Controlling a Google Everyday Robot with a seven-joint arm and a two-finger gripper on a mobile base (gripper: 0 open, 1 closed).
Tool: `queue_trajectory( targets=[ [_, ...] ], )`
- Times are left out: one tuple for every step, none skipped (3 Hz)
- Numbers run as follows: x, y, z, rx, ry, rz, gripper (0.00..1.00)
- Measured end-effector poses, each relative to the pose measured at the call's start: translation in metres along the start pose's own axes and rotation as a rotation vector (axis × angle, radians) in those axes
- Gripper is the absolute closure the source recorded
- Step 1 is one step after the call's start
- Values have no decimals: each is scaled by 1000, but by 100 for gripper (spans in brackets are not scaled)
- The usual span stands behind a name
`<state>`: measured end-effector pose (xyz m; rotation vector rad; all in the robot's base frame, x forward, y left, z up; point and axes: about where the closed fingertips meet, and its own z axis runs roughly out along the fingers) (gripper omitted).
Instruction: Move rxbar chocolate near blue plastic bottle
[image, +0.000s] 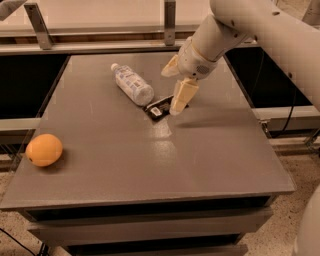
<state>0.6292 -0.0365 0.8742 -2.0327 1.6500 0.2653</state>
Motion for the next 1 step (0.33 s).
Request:
queue_trajectory(
  targets=[
    [0, 0, 0, 0, 0, 0, 0]
  ],
)
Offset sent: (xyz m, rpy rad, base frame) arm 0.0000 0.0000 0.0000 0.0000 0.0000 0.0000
